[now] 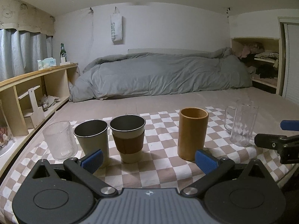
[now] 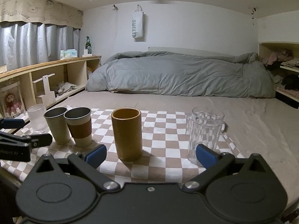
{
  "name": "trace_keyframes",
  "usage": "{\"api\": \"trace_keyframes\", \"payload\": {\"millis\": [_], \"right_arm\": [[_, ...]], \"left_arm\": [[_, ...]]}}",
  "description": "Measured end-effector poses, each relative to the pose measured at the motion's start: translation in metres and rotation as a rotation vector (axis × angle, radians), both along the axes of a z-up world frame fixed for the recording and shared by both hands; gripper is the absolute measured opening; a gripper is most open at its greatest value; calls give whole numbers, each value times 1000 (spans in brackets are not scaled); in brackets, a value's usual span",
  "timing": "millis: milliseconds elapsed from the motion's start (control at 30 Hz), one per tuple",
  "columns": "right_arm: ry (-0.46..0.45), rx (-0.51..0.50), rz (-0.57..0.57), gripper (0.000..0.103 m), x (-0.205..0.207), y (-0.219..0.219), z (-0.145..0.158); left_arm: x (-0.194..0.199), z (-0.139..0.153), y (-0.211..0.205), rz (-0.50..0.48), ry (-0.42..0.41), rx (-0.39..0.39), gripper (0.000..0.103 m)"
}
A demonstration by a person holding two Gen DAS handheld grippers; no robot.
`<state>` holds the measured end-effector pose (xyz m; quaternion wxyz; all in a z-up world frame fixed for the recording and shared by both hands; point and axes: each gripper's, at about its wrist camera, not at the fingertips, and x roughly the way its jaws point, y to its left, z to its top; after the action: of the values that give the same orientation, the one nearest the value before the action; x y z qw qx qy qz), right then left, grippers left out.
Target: Flip cup upright
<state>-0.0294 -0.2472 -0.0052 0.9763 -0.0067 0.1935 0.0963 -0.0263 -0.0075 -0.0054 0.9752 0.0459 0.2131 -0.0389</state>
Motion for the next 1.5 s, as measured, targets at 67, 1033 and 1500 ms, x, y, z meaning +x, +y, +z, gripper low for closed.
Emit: {"api": "trace_keyframes", "payload": {"millis": [67, 1033, 1500], "right_arm": [[1, -2, 1, 103, 0, 1, 0], [13, -14, 9, 103, 0, 4, -2], [15, -16, 10, 103, 0, 5, -3]], "left_arm": [[0, 0, 0, -3, 3, 0, 103], [0, -2, -2, 5, 20, -1, 103], [-1, -3, -2, 8, 22, -3, 103]]}}
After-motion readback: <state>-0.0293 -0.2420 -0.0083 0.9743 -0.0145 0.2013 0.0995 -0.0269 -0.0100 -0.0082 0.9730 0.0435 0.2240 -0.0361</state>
